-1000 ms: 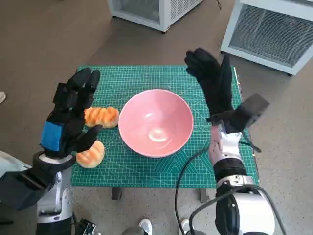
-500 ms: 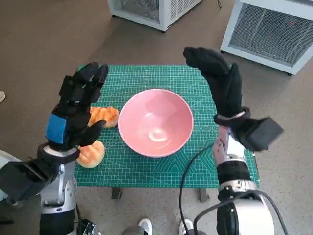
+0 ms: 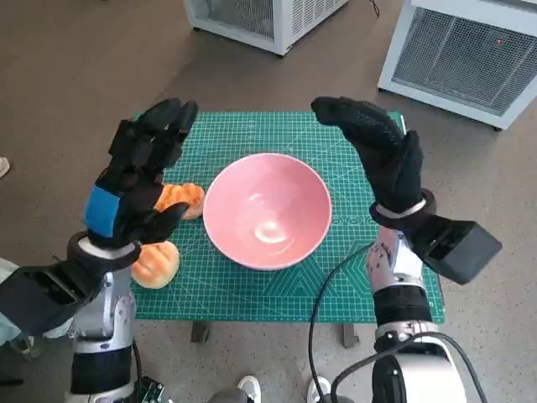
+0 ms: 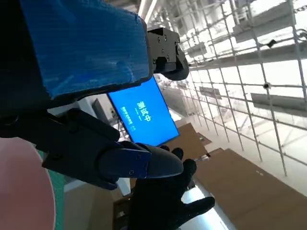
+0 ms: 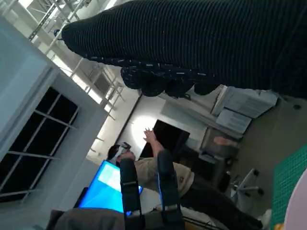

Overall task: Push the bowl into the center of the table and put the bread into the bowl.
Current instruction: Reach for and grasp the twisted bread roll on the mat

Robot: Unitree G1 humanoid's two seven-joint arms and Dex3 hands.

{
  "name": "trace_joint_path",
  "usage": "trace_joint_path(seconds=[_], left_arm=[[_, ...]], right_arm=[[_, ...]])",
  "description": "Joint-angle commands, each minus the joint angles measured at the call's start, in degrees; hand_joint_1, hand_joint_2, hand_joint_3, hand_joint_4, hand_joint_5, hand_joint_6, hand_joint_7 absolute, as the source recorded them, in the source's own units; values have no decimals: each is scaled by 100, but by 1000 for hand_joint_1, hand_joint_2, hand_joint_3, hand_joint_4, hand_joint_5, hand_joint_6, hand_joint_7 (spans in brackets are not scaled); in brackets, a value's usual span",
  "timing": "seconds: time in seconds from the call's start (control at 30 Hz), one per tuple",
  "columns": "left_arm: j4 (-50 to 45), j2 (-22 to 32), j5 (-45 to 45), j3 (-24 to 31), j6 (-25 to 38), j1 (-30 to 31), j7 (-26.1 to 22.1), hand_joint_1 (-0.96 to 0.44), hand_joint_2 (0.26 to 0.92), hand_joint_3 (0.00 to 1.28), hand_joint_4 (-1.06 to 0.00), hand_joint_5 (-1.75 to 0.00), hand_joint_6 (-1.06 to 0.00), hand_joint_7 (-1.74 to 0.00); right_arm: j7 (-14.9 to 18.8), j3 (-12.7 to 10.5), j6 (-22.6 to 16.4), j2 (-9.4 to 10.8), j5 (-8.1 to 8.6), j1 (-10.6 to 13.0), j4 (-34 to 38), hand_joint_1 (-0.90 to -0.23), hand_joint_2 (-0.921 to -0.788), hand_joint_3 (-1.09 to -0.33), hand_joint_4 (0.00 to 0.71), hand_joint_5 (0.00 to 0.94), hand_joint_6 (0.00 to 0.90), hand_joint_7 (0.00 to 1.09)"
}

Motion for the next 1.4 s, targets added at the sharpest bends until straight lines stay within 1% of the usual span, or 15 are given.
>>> trace_joint_path(seconds=[0.03,0.5,0.87,1.0,1.03,1.07,1.1,1.13,1.17,1.2,1.23,1.27,1.3,1.37,1.4], left_arm=[[157,104,133,-36,-206,-216,-53,-561,921,299,-242,-8,-77,-487],[378,92,296,-155,-467,-574,-19,-567,921,305,-247,-7,-97,-482],[643,149,256,-181,-632,-789,-82,-533,921,297,-245,-4,-84,-502],[735,396,373,-42,-736,-789,-83,-482,921,229,-220,-1,-75,-504],[729,539,606,3,-729,-768,26,-474,921,217,-217,-1,-74,-502],[730,641,773,32,-725,-757,106,-453,920,161,-199,-1,-68,-482],[617,866,1278,82,-568,-689,338,-325,873,110,-159,-2,-73,-441],[347,1176,2062,119,-186,-573,624,-346,869,96,-147,-3,-74,-413],[158,1376,2600,138,89,-495,818,-385,842,64,-116,-2,-61,-365],[-94,1598,3098,133,524,-421,894,-409,826,42,-96,-1,-60,-320],[-244,1715,3352,118,800,-384,908,-396,800,28,-79,-1,-55,-286],[-321,1768,3458,103,955,-371,904,-392,791,23,-73,-1,-54,-272],[-391,1860,3510,80,1228,-377,813,-301,745,17,-92,-8,-94,-246],[-466,1977,3595,32,1644,-404,682,-239,729,22,-72,-4,-108,-186],[-468,2042,3680,-1,1830,-418,629,-176,723,23,-68,-4,-122,-164]], right_arm=[[-1,50,145,-8,47,174,-75,-707,-921,-798,187,1,-1,615],[-7,40,324,-19,87,168,-112,-714,-921,-802,184,0,-1,611],[-42,55,364,-17,56,210,-182,-715,-921,-799,184,0,-1,610],[-35,59,395,-21,71,240,-238,-715,-921,-799,183,0,-1,609],[-33,58,402,-22,75,248,-248,-715,-921,-799,183,0,-1,609],[-32,57,408,-22,76,251,-253,-715,-921,-799,183,0,-1,609],[-35,59,412,-22,72,260,-266,-715,-921,-798,183,0,-1,608],[-40,62,412,-26,63,272,-280,-715,-921,-798,183,0,-1,608],[-45,64,411,-28,55,277,-285,-715,-921,-798,182,0,-1,607],[-51,65,408,-32,46,284,-289,-715,-921,-798,182,0,-1,606],[-54,64,406,-34,40,286,-288,-716,-921,-798,182,0,-1,604],[-57,64,405,-34,37,285,-284,-717,-921,-798,181,0,-1,604],[-62,65,400,-37,29,287,-282,-718,-921,-797,181,0,-1,603],[-65,65,391,-45,18,288,-275,-719,-921,-797,181,0,-1,602],[-62,62,385,-54,16,289,-270,-720,-921,-796,181,0,-1,601]])
